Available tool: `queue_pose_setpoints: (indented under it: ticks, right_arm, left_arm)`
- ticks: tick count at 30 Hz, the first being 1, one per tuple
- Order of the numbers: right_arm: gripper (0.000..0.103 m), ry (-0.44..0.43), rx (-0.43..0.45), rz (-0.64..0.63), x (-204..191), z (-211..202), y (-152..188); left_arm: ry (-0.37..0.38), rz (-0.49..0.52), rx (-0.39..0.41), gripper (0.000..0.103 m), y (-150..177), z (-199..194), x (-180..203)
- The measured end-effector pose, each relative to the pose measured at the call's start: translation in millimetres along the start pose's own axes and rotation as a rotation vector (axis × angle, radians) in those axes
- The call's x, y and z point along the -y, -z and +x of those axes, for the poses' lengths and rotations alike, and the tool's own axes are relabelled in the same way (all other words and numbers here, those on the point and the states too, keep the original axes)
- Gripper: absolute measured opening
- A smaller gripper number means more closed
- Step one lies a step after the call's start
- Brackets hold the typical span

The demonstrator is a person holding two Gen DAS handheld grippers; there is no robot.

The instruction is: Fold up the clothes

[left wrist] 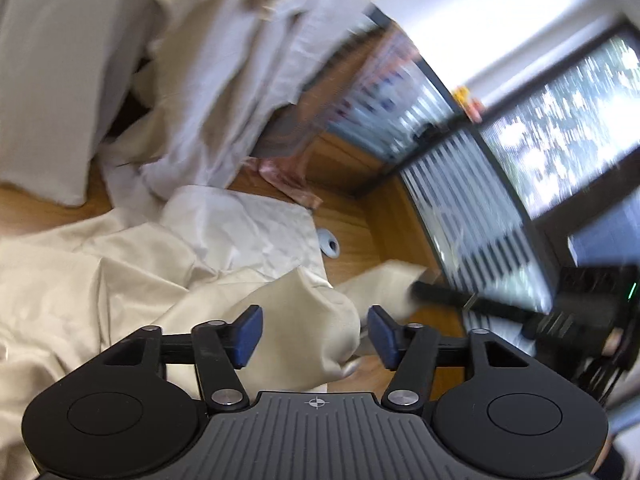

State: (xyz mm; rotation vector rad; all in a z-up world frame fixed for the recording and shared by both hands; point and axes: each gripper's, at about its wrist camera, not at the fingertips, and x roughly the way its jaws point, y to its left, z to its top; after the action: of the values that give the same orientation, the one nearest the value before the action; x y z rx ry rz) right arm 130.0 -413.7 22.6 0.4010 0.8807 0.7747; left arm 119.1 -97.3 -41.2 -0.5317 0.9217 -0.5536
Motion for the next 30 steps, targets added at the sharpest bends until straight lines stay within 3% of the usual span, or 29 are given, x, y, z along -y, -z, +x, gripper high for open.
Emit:
queue_pose_setpoints:
  ticks: [5,13,18,22,26,30]
  right_arm:
    - [0.002,0.051,0.12,0.023,1,-49,-14]
    - [0.002,0.285,0.303,-0.008,10,-123,-27]
    - [0.002,0.426,0.389,-0.04,16,-165,-36]
    - [0.002,0.543,0.344,-0.06,31,-169,-34]
    - [0.004,0.599,0.268,-0.035,54,-151,-20]
    - [0.005,0.555,0.16,-0.026,70,-125,2]
  left_arm:
    - [-0.023,0.139,-0.054,0.068,10,18,23]
    - [-0.116,0.295,-0.087,0.068,32,35,38]
    - [-0.141,0.296,-0.106,0.068,42,40,37]
    - [-0.164,0.266,-0.101,0.068,48,40,31]
    - [-0.207,0.235,-0.082,0.068,57,32,21]
    - [-0.26,0.18,-0.065,0.068,70,12,4]
